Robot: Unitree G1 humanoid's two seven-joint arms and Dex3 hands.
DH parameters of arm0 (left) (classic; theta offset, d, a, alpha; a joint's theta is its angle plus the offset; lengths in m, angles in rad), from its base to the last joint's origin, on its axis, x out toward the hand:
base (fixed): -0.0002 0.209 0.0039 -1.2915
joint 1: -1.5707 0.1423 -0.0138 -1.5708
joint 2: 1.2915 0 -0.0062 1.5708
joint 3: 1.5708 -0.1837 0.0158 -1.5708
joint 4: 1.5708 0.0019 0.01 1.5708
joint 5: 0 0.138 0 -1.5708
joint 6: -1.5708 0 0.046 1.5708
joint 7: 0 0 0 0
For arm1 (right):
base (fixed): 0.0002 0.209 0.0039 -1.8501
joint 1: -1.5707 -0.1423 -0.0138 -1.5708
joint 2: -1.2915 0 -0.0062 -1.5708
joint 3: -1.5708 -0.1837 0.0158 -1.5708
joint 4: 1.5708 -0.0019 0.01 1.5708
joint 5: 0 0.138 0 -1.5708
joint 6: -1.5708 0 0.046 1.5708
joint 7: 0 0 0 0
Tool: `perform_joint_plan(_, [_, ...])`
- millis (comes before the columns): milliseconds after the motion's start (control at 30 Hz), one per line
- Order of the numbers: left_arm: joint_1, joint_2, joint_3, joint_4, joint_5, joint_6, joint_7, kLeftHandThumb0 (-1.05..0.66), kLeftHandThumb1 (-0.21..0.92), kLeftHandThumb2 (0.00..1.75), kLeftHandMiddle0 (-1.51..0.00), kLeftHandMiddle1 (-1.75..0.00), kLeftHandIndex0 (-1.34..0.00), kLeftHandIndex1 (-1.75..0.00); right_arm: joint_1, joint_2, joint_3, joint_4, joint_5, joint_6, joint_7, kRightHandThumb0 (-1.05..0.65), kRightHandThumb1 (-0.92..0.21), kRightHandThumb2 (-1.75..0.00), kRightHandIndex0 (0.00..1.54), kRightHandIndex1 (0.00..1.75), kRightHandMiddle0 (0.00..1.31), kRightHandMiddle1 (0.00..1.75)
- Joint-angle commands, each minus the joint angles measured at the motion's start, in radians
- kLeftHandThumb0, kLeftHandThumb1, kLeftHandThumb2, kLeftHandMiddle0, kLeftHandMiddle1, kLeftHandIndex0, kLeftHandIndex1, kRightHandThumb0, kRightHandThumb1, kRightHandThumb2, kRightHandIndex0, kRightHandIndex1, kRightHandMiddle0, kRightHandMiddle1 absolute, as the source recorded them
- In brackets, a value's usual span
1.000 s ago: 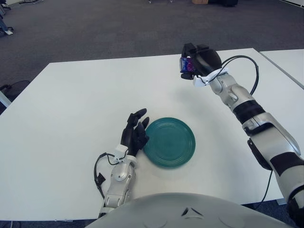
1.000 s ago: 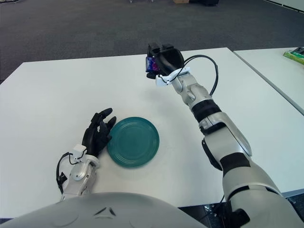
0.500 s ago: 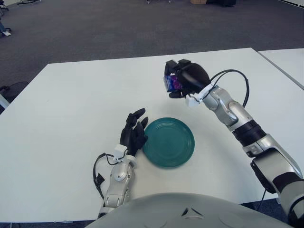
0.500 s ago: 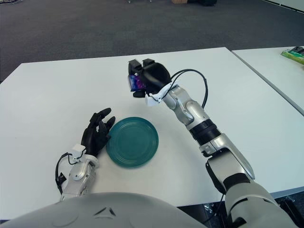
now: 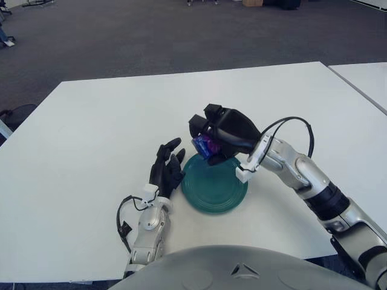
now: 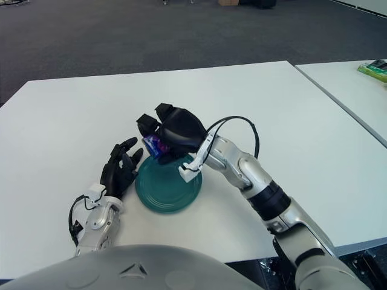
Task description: Put the gum into the plate.
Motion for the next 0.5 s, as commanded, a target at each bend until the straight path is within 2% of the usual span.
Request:
perform_joint_plan(0, [0.025, -0.036, 0.007, 0.044, -0.032, 0.034, -0.020, -0.79, 0.92, 0.89, -0.60, 0.00, -0.19, -0.82, 0.004, -0.015, -0.007, 0.002, -0.011, -0.024, 0.025, -0.42, -0.53, -1.04, 0.73, 1.75, 0.45, 1.75])
perform_joint_plan(300, [0.014, -0.033, 0.013, 0.075, -0.030, -0.029, -0.030, -0.77, 0.92, 0.89, -0.59, -0.01, -0.18, -0.78, 0.048, -0.015, -0.001, -0.019, 0.059, -0.043, 0.144, -0.41, -0.59, -0.97, 0.68, 1.75, 0.41, 1.75])
perform_joint_plan(467, [0.012, -0.034, 0.013, 0.064, -0.040, -0.005, -0.028, -0.75, 0.92, 0.89, -0.62, -0.02, -0.20, -0.79, 0.055, -0.032, 0.000, -0.022, 0.058, -0.091, 0.182, -0.40, -0.60, -0.95, 0.67, 1.75, 0.40, 1.75])
